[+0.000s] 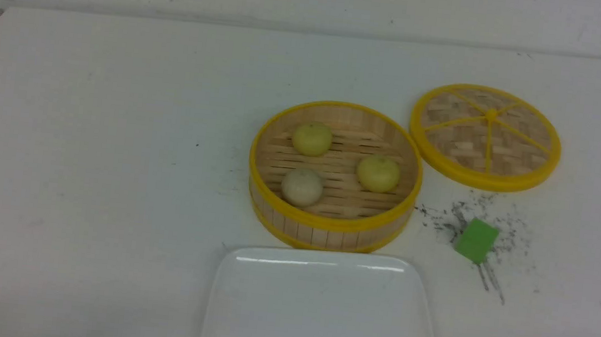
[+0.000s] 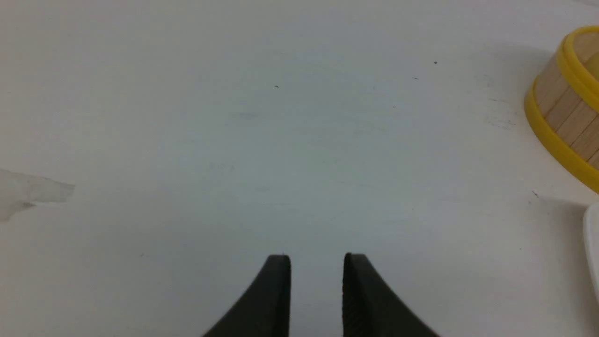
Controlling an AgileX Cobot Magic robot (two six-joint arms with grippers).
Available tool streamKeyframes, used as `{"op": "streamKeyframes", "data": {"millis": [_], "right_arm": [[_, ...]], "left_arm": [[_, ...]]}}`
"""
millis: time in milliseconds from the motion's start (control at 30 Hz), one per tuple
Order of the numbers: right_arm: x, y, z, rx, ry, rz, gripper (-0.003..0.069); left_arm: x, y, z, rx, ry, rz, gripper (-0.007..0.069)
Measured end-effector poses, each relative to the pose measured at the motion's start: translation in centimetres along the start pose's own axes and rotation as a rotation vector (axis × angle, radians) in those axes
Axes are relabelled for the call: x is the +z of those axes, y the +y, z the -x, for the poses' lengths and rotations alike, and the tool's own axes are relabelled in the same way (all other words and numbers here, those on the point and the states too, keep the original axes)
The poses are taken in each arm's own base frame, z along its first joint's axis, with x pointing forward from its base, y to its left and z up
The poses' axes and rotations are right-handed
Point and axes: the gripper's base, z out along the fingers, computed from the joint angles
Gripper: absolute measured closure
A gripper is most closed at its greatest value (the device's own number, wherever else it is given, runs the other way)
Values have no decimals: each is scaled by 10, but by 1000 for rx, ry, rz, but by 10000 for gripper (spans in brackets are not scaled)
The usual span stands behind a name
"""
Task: Put the steamed buns into the plate on the white tablecloth.
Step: 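Reach toward a bun in the bamboo steamer with the right gripper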
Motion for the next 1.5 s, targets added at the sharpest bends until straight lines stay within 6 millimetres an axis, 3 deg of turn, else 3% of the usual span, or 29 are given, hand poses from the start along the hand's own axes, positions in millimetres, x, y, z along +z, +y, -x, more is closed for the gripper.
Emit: {"op": "streamKeyframes", "data": {"millis": [1200,1300,1333,1367,1400,1433,1500], "right_arm": [[0,-1,1,-24,-7,-9,419],[0,-1,1,-25,-16,-11,419],[1,1,1,54,-28,8,419],[1,1,1,87,-28,15,419],[1,4,1,259,-30,52,419],[1,5,2,306,-29,62,419],[0,10,3,590,-17,122,419]], "left_arm": [[0,0,0,2,-1,1,426],[0,-2,0,-102,4,-19,426],[0,-7,-1,-331,23,-70,426],[0,-7,-1,-357,26,-76,426],[-1,-12,-2,-582,54,-125,426],[-1,-12,-2,-582,55,-125,426],[-1,-18,-3,-835,101,-176,424]]}}
